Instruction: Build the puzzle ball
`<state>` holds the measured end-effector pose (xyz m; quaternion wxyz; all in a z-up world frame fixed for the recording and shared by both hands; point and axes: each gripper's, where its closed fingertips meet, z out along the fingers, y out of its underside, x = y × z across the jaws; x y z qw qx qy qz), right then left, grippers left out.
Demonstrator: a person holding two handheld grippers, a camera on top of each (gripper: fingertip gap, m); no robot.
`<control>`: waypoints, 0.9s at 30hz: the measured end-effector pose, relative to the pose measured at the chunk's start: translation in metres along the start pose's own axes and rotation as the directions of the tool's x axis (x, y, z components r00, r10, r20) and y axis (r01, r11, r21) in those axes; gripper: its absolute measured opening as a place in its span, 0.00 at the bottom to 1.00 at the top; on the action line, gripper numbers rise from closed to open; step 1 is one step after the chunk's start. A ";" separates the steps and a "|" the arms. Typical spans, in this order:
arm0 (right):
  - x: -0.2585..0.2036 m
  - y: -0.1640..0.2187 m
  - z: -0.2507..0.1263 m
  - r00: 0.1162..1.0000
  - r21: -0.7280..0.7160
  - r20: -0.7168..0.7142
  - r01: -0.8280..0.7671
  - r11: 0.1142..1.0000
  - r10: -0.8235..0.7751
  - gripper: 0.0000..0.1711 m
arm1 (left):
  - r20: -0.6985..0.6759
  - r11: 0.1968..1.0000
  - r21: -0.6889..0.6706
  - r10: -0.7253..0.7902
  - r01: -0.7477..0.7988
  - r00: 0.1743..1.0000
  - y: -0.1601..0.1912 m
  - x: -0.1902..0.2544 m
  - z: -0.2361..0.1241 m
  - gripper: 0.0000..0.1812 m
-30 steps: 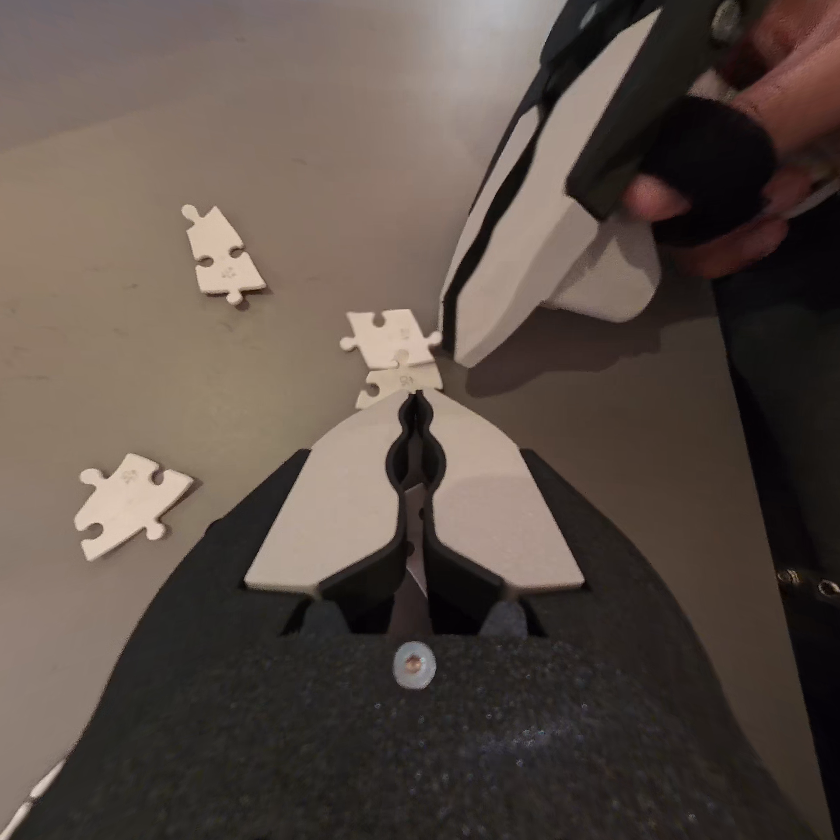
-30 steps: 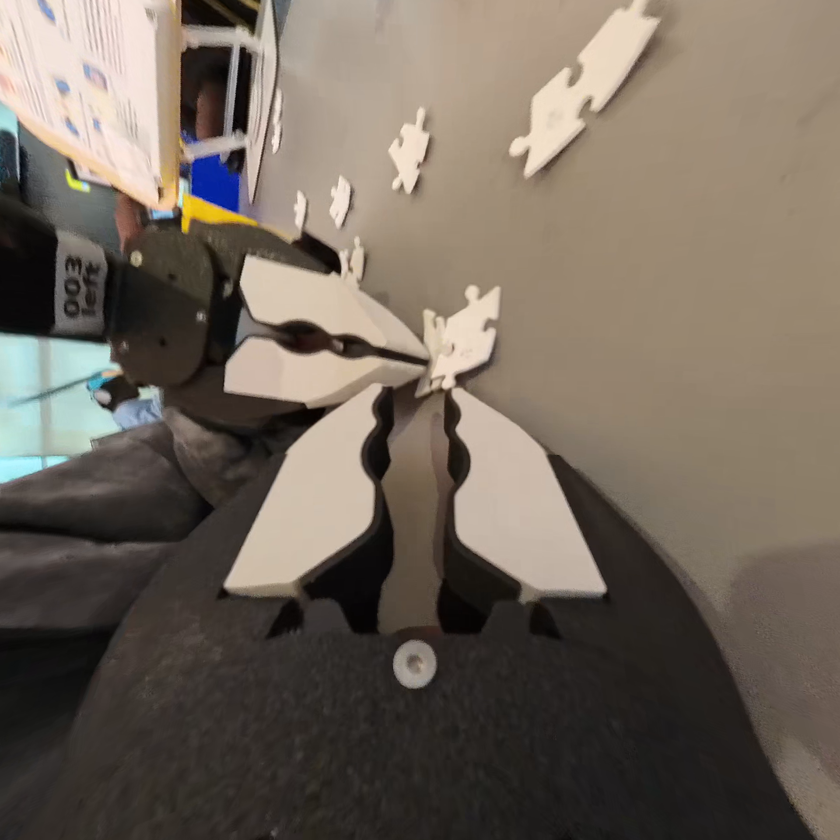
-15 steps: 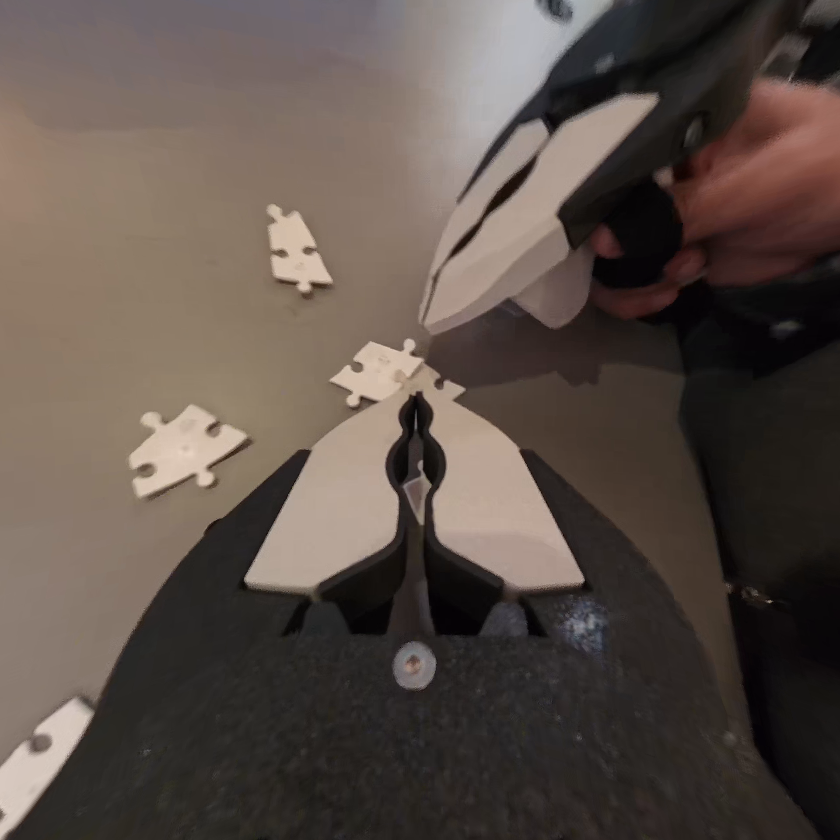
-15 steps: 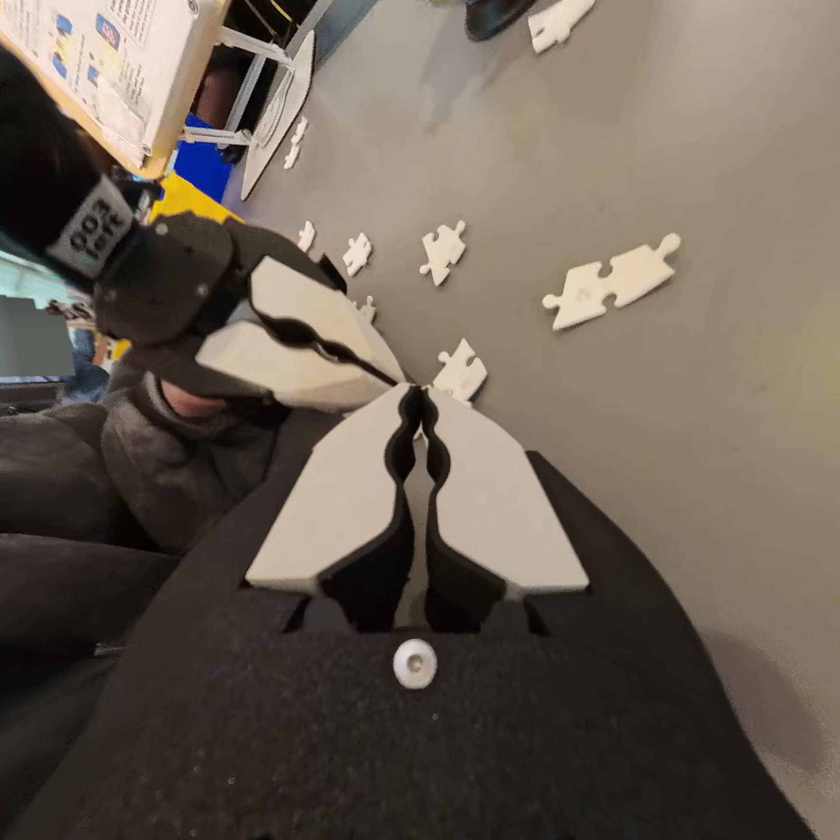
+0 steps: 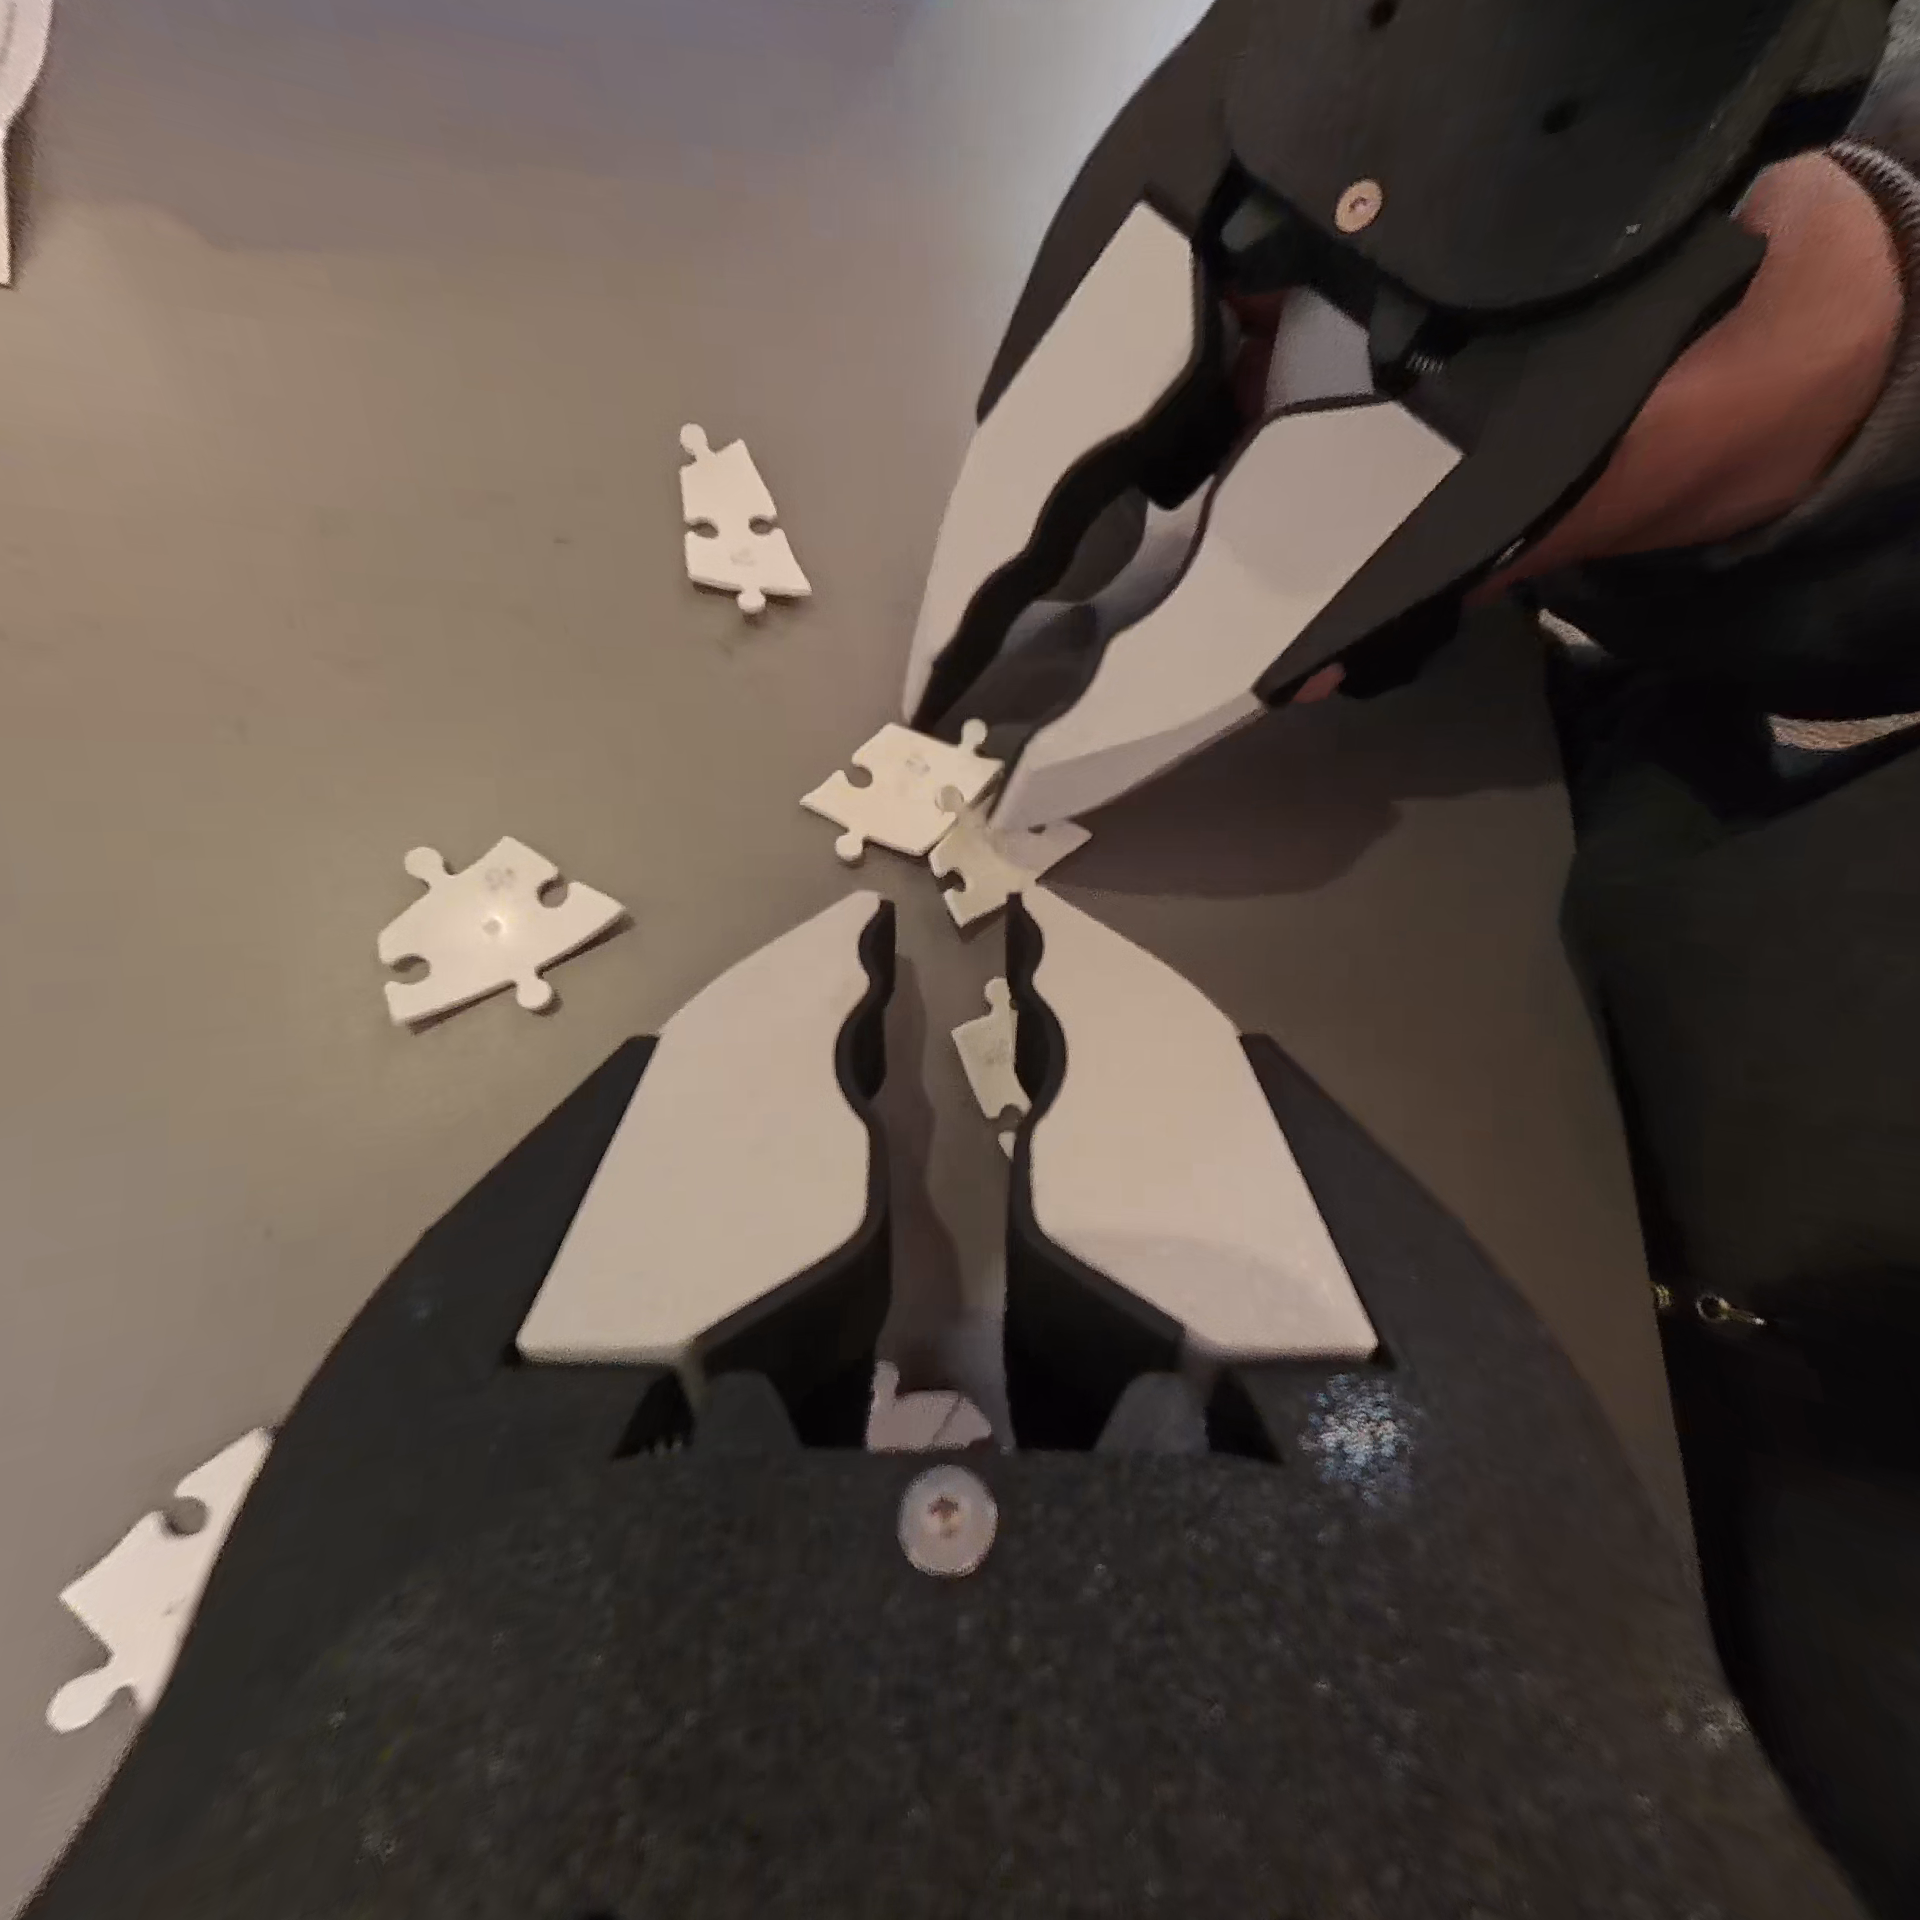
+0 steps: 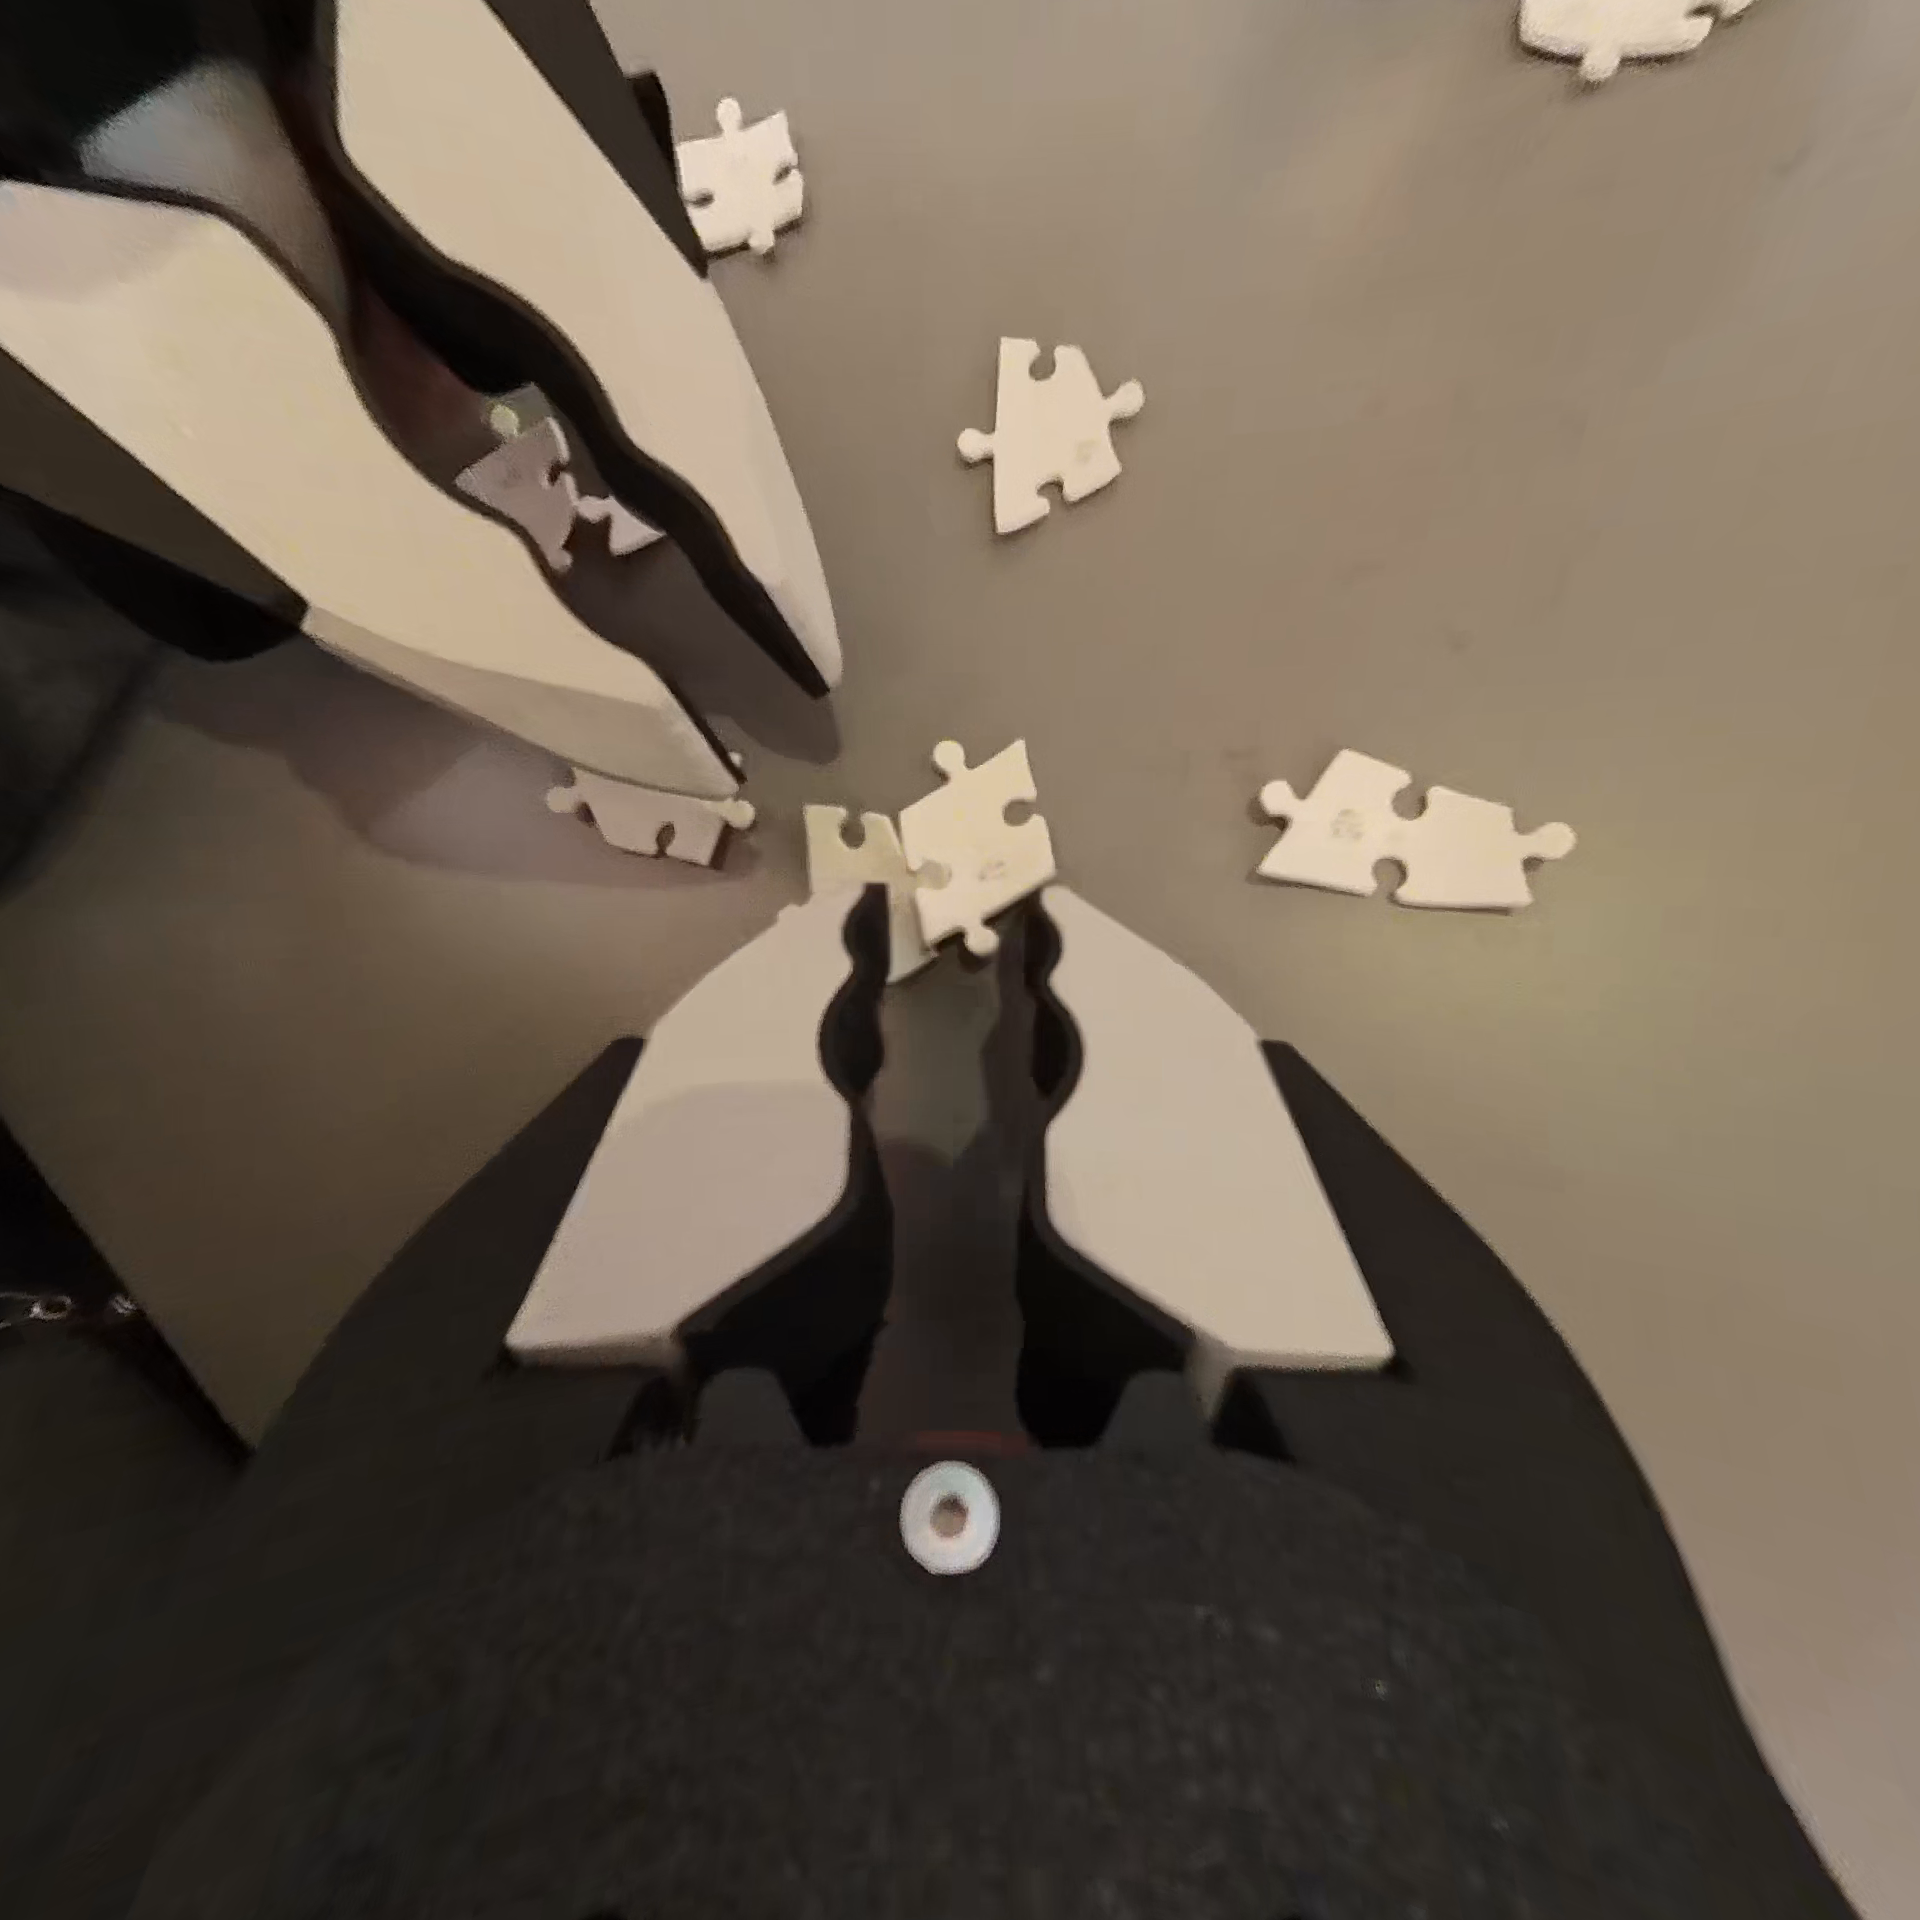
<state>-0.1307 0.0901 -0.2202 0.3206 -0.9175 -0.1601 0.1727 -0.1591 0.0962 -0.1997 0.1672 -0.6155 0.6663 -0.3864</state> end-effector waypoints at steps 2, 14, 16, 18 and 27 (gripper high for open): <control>-0.001 0.000 0.002 1.000 0.002 -0.014 0.014 1.000 -0.014 0.09 | -0.005 1.000 -0.010 -0.012 0.012 1.000 0.002 0.000 0.000 0.11; -0.003 -0.041 -0.029 0.976 0.281 -0.181 0.171 0.944 -0.123 0.09 | -0.248 0.946 0.146 -0.248 0.289 0.936 -0.022 0.006 -0.004 0.12; -0.006 -0.046 -0.028 0.971 0.288 -0.195 0.193 0.938 -0.140 0.09 | -0.270 0.939 0.180 -0.238 0.292 0.933 -0.029 0.006 -0.006 0.08; -0.012 -0.050 -0.026 0.978 0.312 -0.167 0.173 0.934 -0.125 0.09 | -0.264 0.945 0.177 -0.224 0.275 0.938 -0.027 0.006 -0.005 0.02; -0.024 -0.057 -0.028 0.939 0.266 0.178 0.243 0.933 -0.295 0.22 | -0.197 0.996 0.089 0.009 0.008 0.980 -0.009 0.006 -0.019 0.01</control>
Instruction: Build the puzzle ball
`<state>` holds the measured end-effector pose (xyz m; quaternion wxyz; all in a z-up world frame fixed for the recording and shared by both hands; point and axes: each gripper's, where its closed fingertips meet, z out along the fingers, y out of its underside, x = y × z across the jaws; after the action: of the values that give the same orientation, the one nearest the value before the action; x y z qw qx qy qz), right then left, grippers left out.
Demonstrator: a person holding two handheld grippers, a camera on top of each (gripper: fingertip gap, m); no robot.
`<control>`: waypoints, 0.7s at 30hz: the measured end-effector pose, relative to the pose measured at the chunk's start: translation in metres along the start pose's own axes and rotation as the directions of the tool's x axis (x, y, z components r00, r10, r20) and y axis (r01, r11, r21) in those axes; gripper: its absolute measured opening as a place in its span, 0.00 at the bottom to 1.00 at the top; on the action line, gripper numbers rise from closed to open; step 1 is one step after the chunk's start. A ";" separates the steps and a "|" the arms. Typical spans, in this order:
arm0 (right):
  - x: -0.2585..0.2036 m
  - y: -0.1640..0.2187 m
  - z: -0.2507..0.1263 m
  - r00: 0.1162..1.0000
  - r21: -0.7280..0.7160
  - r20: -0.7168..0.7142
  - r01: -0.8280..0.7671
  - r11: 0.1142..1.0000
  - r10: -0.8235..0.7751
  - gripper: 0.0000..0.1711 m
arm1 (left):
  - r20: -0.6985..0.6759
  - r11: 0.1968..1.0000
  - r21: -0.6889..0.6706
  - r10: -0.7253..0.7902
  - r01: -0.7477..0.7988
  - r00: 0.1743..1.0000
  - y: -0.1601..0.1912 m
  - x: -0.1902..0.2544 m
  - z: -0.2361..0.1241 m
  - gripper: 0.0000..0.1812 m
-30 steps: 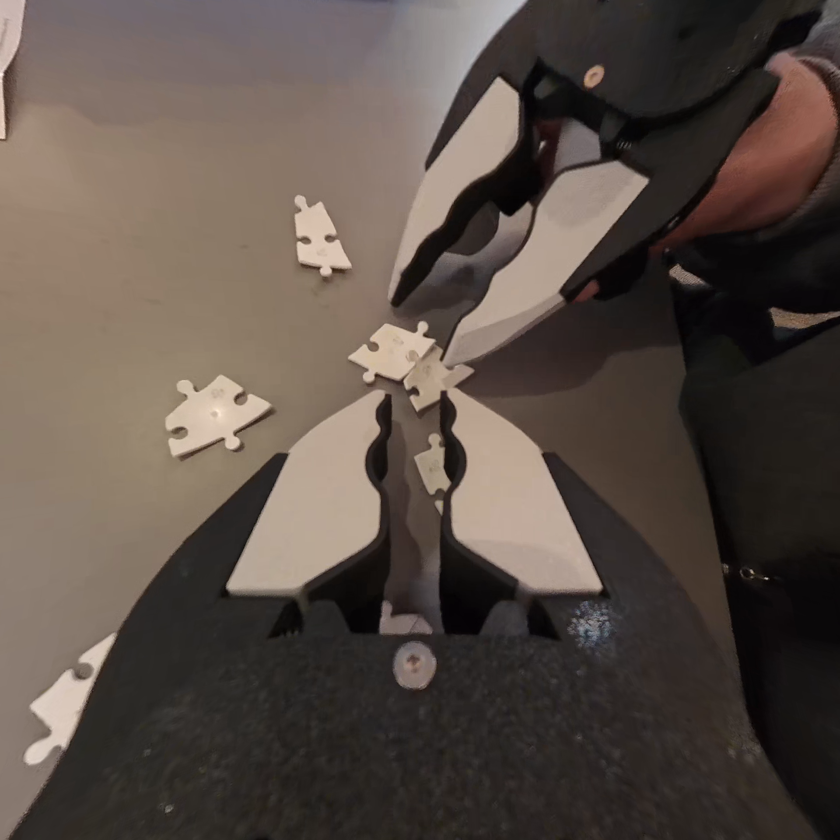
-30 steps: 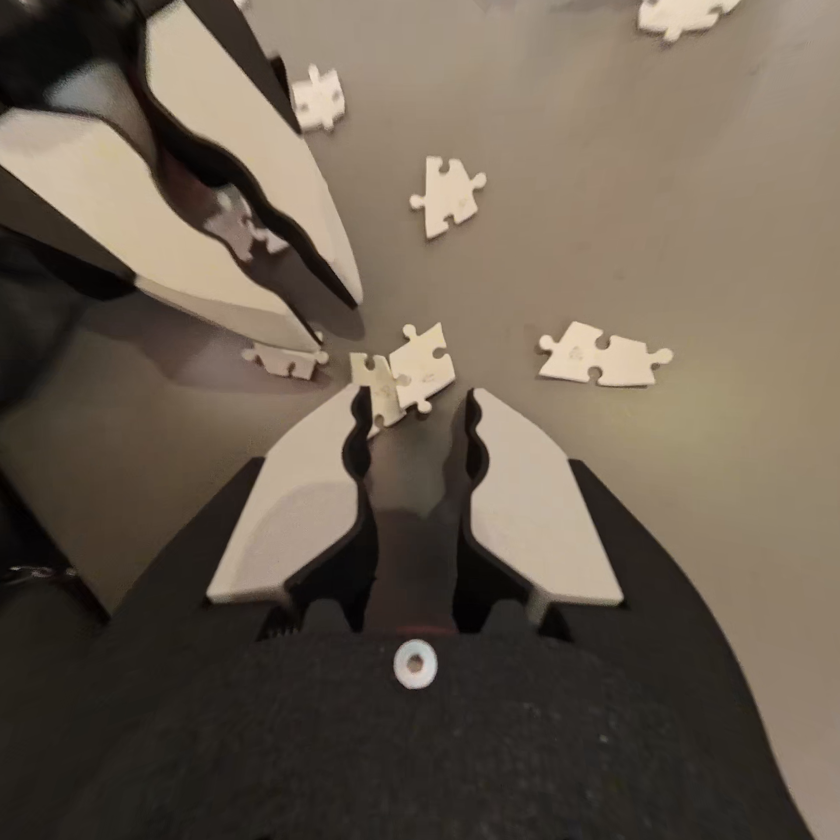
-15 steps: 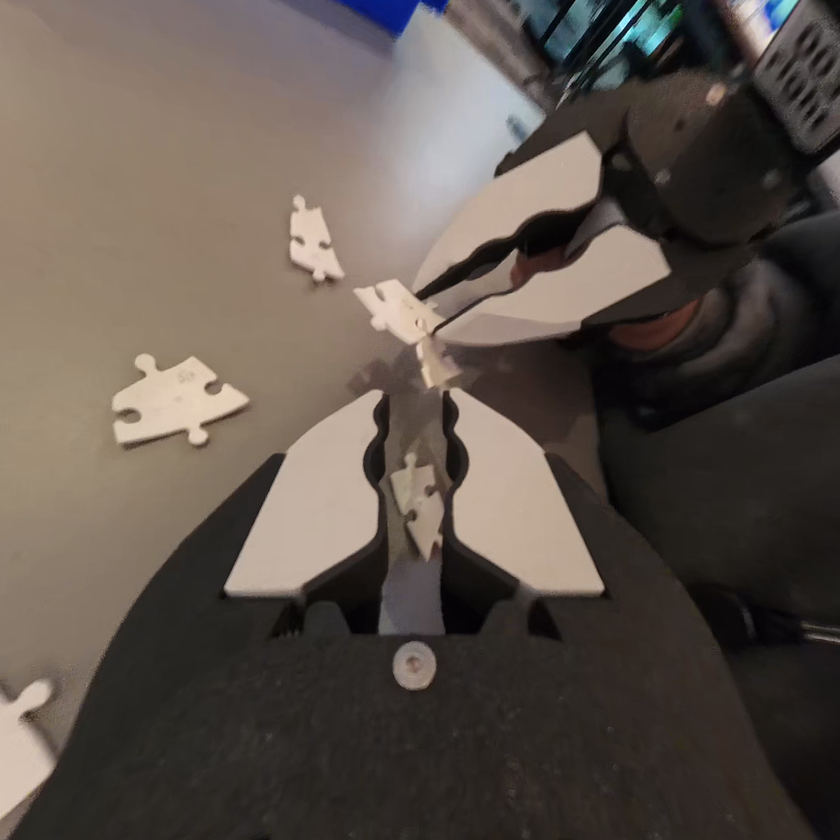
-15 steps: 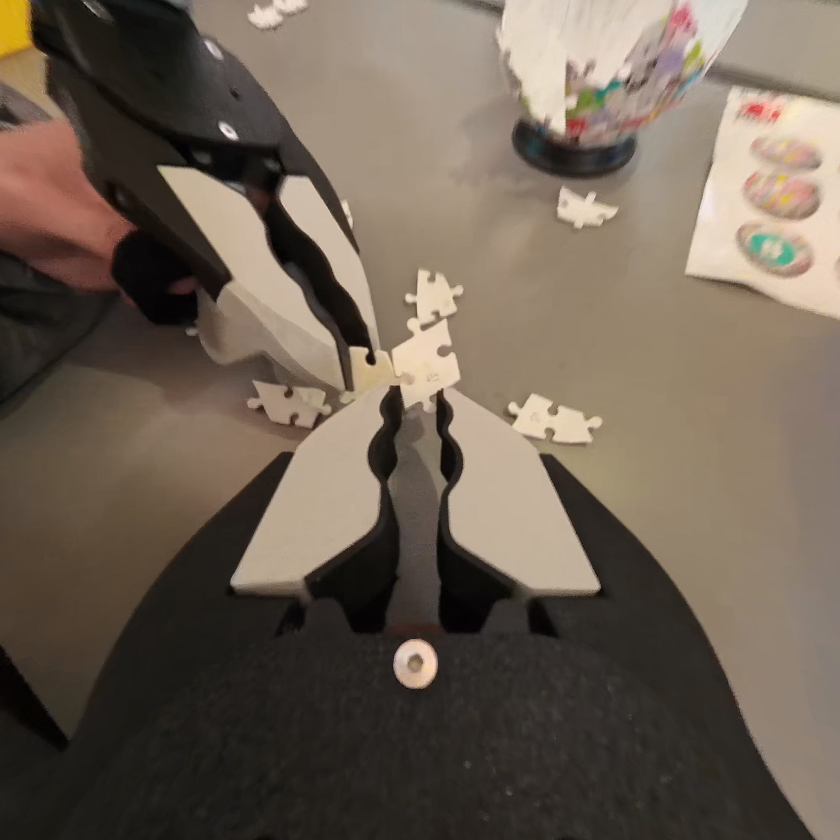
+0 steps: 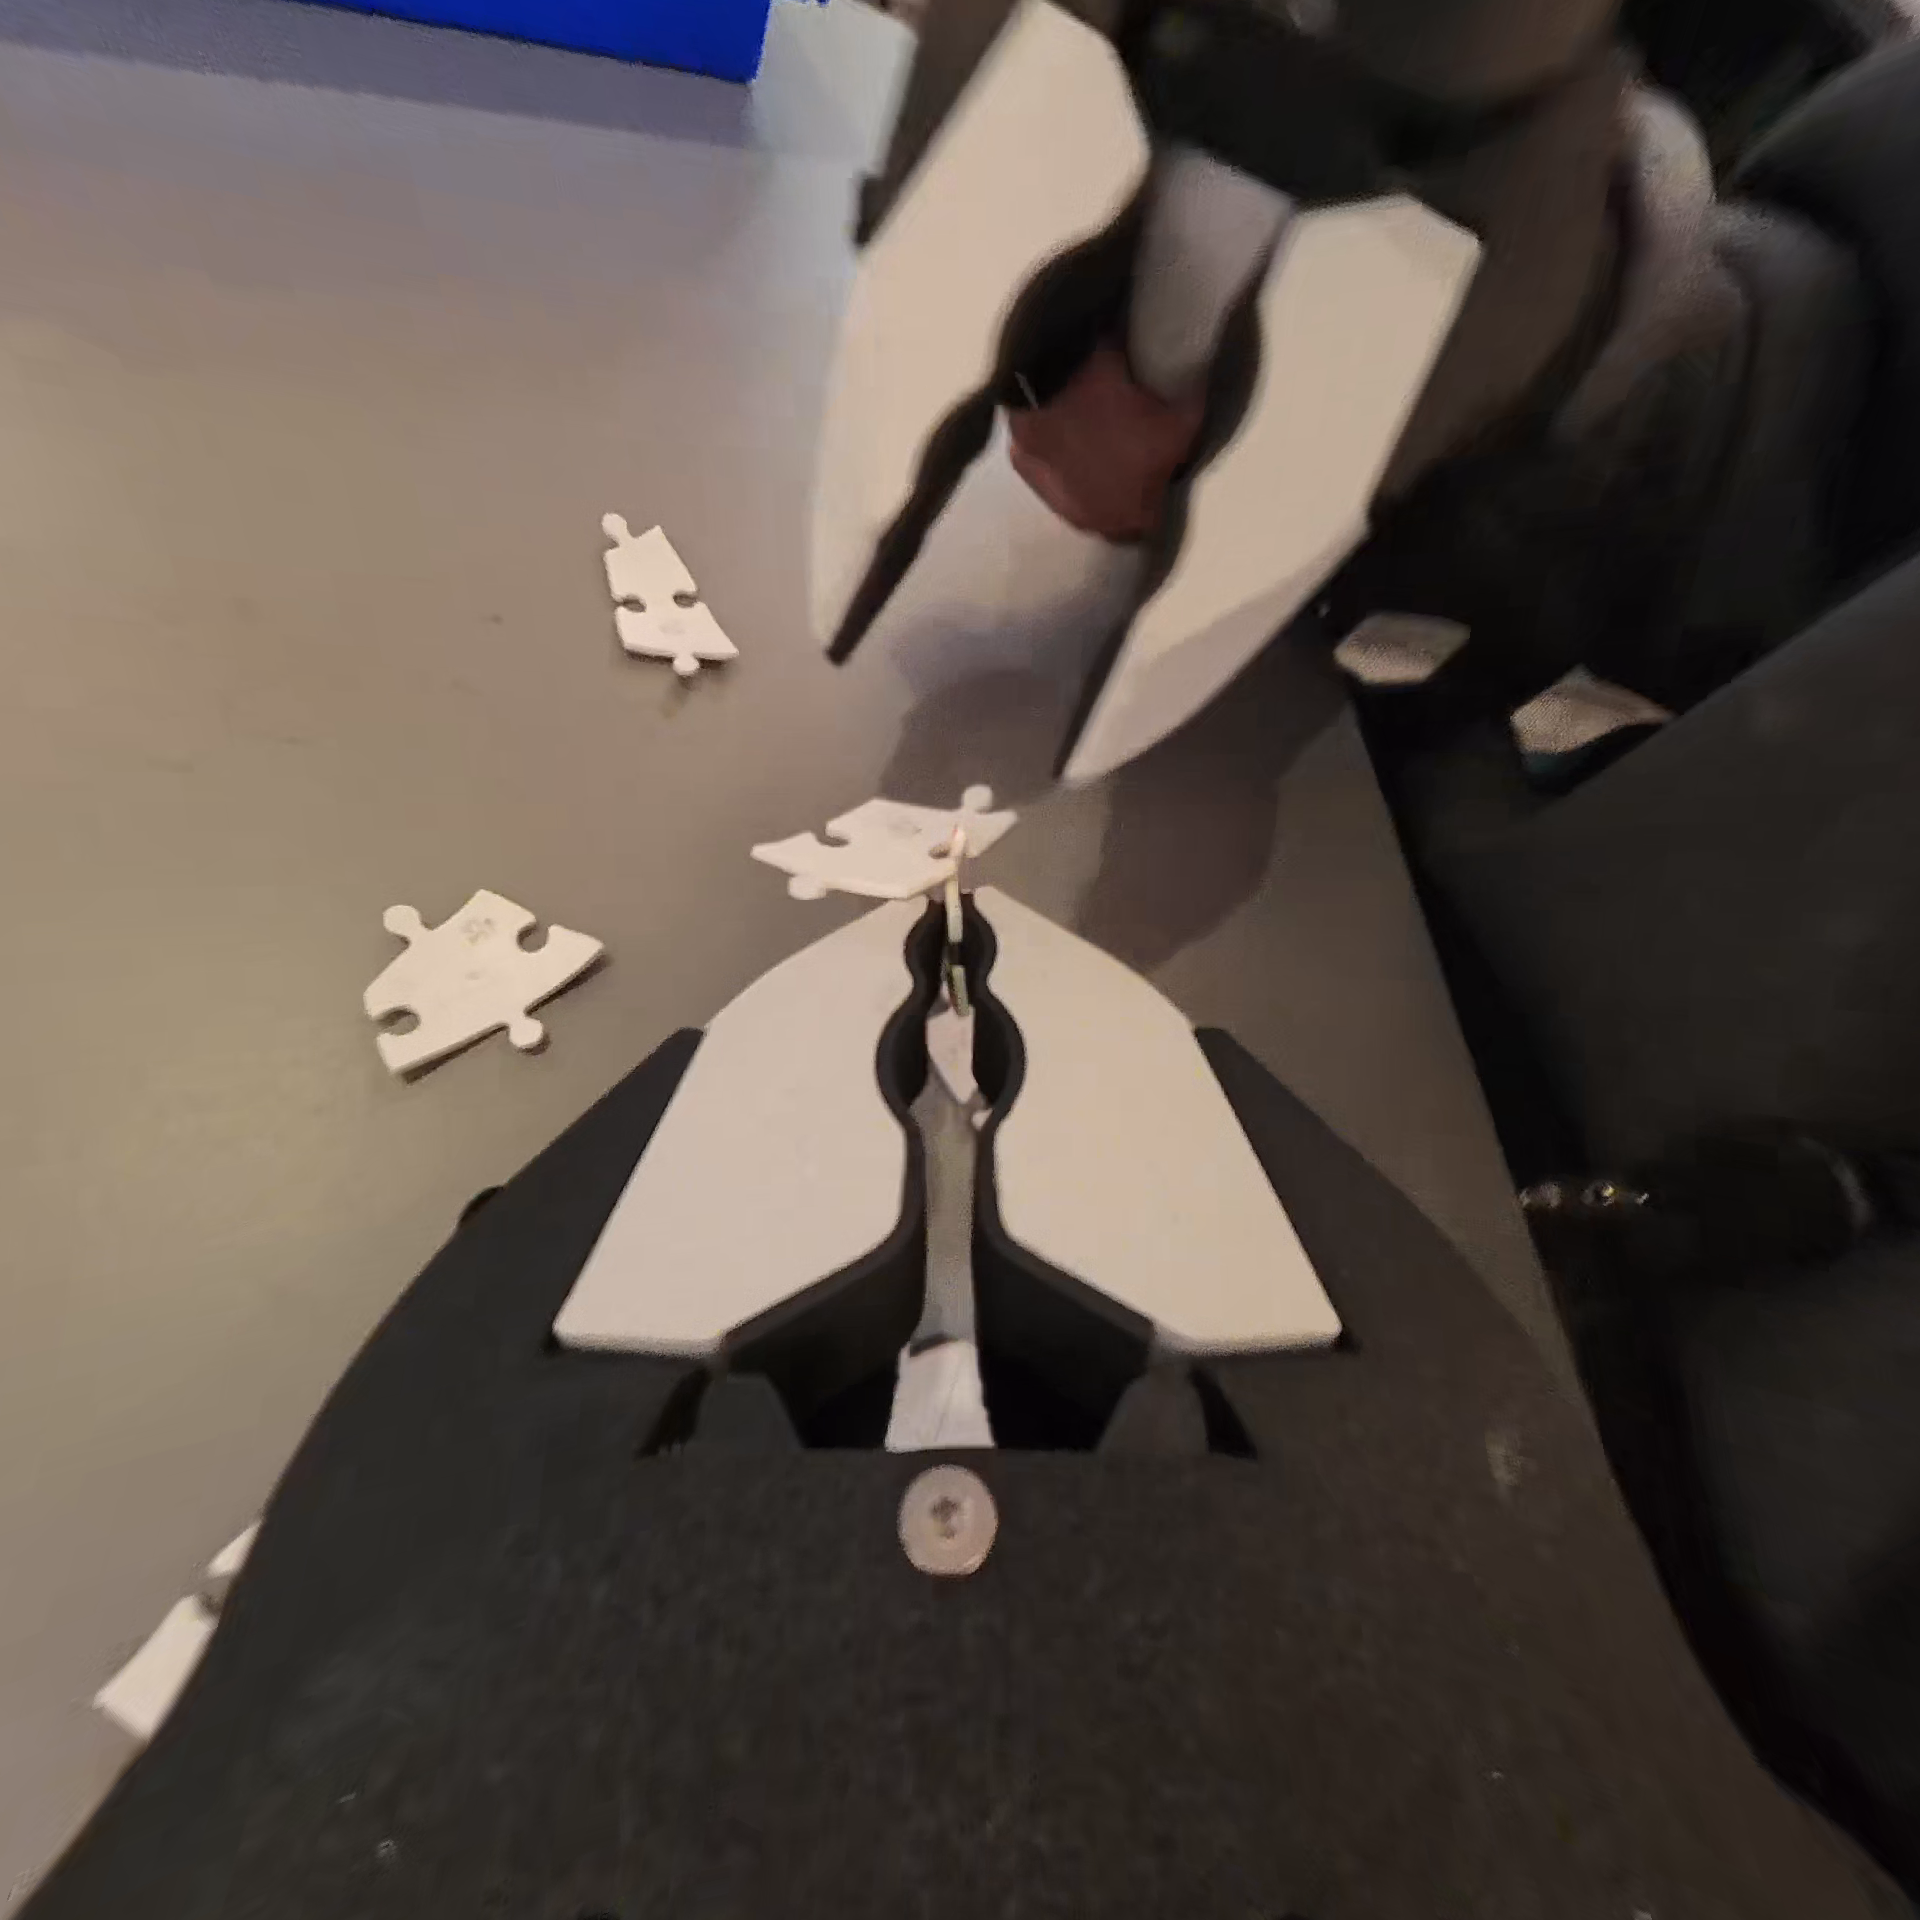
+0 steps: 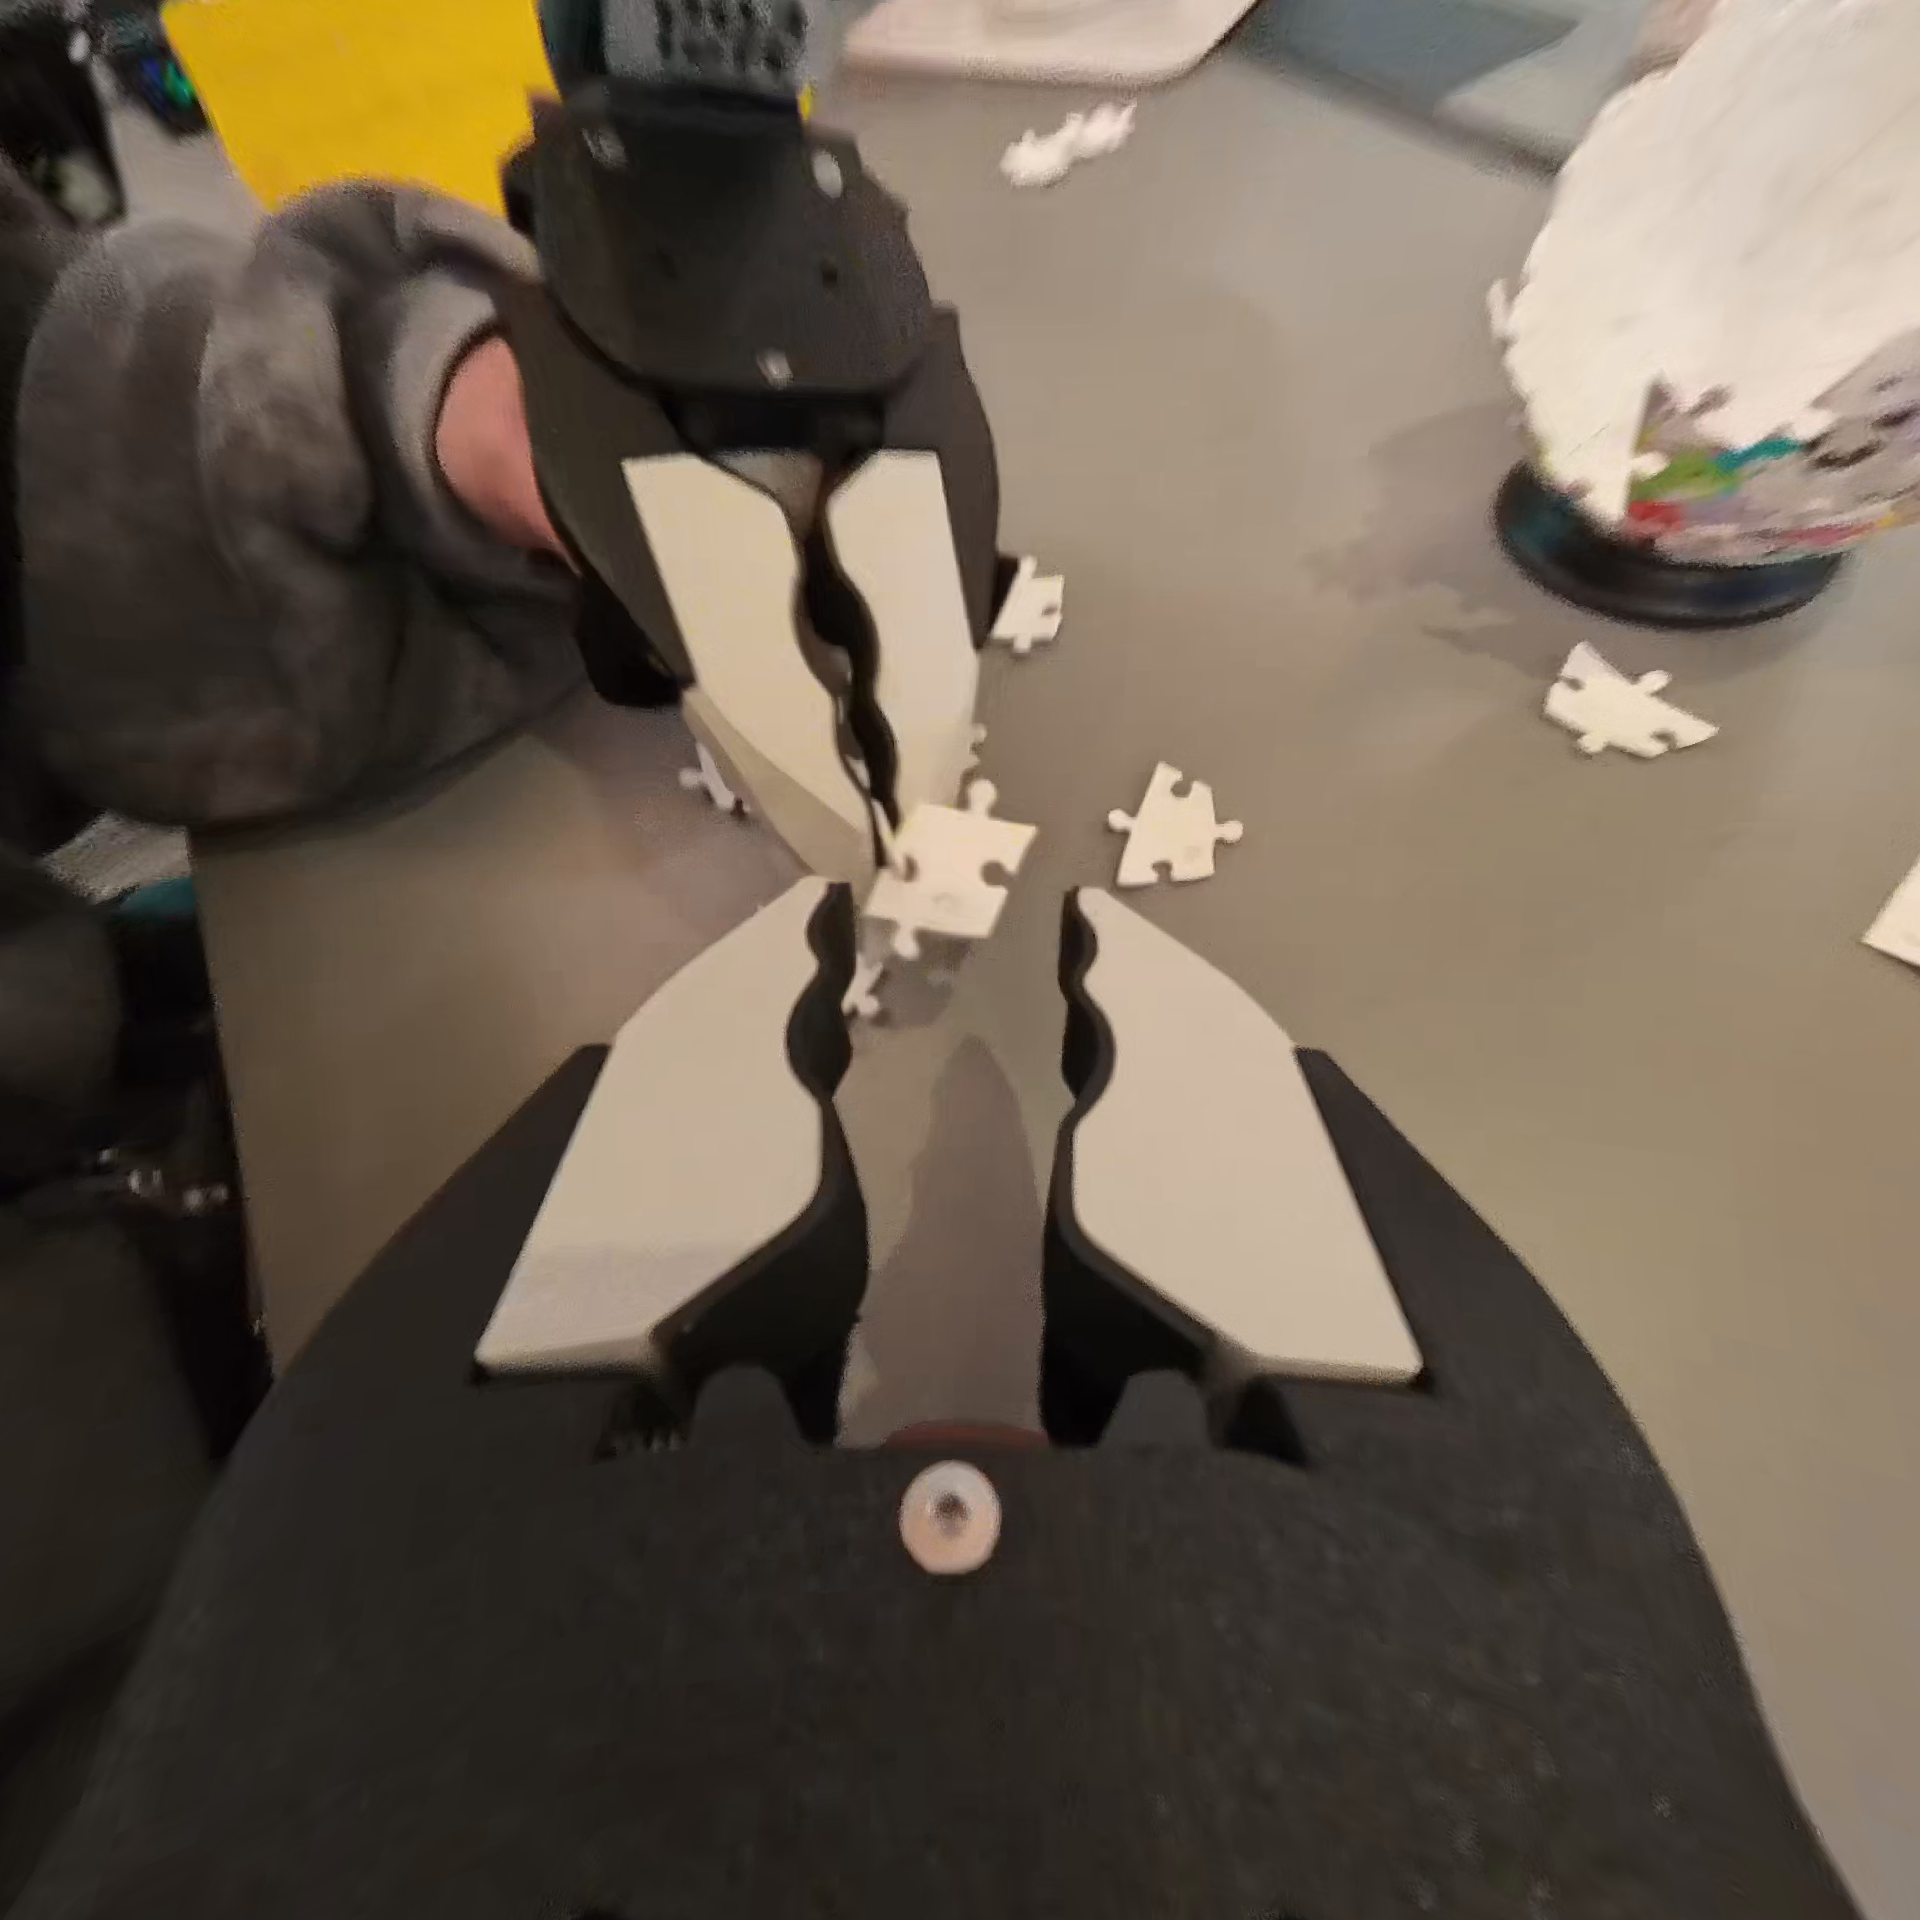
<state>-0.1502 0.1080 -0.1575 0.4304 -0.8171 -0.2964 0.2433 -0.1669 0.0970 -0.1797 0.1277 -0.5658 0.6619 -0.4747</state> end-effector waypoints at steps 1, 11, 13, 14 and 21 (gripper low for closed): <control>0.004 0.001 0.001 0.999 -0.019 0.045 -0.003 1.000 0.003 0.21 | 0.005 1.000 -0.014 0.025 -0.025 1.000 0.002 0.000 -0.002 0.01; -0.027 -0.010 -0.004 0.678 -0.153 0.635 -0.359 0.921 0.370 0.23 | 0.069 0.965 0.014 0.259 -0.260 0.964 -0.012 0.019 -0.013 0.01; -0.034 -0.013 -0.003 0.655 -0.154 0.661 -0.358 0.921 0.366 0.20 | 0.080 0.955 0.003 0.297 -0.298 0.952 -0.013 0.022 -0.014 0.01; -0.036 -0.016 -0.004 0.654 -0.139 0.668 -0.359 0.923 0.355 0.14 | 0.075 0.953 -0.001 0.302 -0.303 0.950 -0.012 0.024 -0.013 0.01; -0.024 -0.017 0.001 0.838 -0.026 0.509 -0.214 0.976 0.198 0.02 | 0.051 0.983 -0.003 0.182 -0.182 0.982 -0.009 0.015 -0.011 0.01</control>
<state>-0.1722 0.0994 -0.1398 0.3212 -0.7440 -0.3061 0.4996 -0.1737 0.0900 -0.1615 0.1882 -0.5147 0.7070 -0.4470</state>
